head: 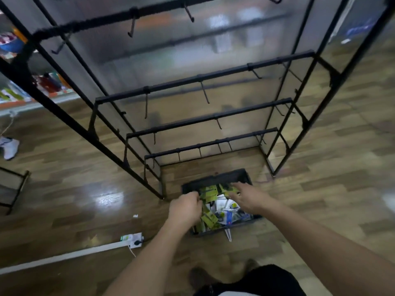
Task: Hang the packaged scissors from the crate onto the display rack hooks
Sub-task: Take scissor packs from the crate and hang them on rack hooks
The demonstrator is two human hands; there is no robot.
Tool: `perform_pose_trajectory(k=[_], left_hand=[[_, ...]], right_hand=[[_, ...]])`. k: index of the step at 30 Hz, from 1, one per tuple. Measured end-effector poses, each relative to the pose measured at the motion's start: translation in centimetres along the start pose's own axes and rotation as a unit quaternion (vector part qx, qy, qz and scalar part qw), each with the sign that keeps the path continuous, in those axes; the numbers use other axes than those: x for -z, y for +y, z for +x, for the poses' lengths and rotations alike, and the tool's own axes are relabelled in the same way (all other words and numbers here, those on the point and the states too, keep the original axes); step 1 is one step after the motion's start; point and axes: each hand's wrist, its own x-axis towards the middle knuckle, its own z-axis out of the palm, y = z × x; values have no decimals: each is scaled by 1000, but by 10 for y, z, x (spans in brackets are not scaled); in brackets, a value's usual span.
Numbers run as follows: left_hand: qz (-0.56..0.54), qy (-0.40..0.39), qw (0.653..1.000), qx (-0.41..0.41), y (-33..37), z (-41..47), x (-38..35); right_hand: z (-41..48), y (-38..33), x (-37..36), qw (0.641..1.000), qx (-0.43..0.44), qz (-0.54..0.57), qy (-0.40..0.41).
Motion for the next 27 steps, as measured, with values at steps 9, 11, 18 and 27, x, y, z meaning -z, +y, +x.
perform_pose_trajectory(k=[9, 11, 18, 27], left_hand=[[-8, 4, 1000, -4, 41, -21, -5], [-14, 7, 1000, 14, 47, -23, -7], [-32, 42, 999, -1, 57, -32, -9], [28, -4, 997, -78, 24, -18, -2]], right_hand=[[-38, 45, 6, 1000, -12, 16, 21], [-44, 49, 9, 1000, -6, 13, 13], [-61, 55, 5, 1000, -12, 10, 16], [-68, 31, -14, 997, -59, 38, 36]])
